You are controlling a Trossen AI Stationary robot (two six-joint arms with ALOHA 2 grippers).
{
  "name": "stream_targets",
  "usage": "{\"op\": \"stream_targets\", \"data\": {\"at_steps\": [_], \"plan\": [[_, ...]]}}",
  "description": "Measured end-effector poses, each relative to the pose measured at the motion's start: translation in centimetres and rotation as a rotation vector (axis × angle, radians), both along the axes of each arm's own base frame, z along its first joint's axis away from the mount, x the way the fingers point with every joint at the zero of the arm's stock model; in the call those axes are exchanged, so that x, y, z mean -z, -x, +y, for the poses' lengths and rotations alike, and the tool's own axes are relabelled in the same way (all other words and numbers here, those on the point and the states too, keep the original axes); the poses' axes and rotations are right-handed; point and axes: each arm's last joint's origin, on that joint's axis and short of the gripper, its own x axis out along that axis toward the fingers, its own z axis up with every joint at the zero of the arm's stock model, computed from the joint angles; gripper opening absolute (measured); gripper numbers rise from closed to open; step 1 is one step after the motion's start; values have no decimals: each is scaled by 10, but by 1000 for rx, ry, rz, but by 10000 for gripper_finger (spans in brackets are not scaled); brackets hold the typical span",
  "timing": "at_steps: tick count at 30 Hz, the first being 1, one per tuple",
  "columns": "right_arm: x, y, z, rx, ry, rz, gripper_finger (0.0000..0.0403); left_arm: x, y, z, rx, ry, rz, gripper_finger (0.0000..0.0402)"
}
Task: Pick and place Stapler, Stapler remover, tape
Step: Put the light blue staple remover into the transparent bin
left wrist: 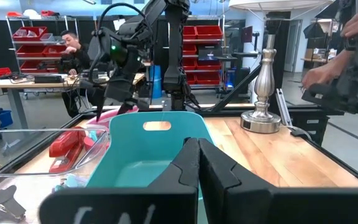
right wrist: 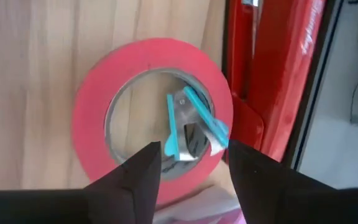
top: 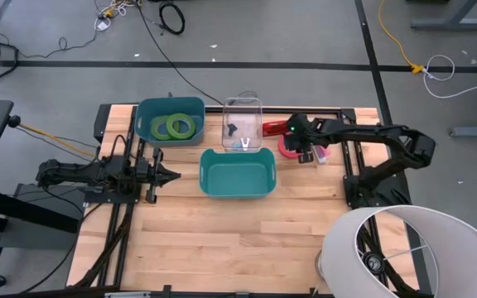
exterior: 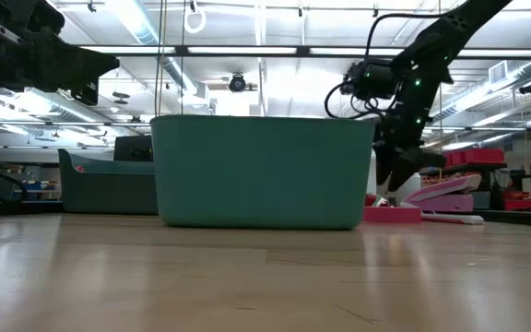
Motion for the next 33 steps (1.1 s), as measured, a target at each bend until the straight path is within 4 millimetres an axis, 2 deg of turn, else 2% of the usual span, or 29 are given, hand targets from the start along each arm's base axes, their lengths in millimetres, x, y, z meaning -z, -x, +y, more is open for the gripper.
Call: {"op": "stream_targets", "data": {"at_steps": [10, 22, 33], "plan": [[12, -8, -9, -76, 142, 124, 176, 0, 0, 0, 0, 0, 0, 3], [13, -3, -17, -178, 120, 152, 152, 0, 0, 0, 0, 0, 0, 3], [13, -2, -18, -310, 115, 185, 150, 0, 0, 0, 0, 0, 0, 3]]}}
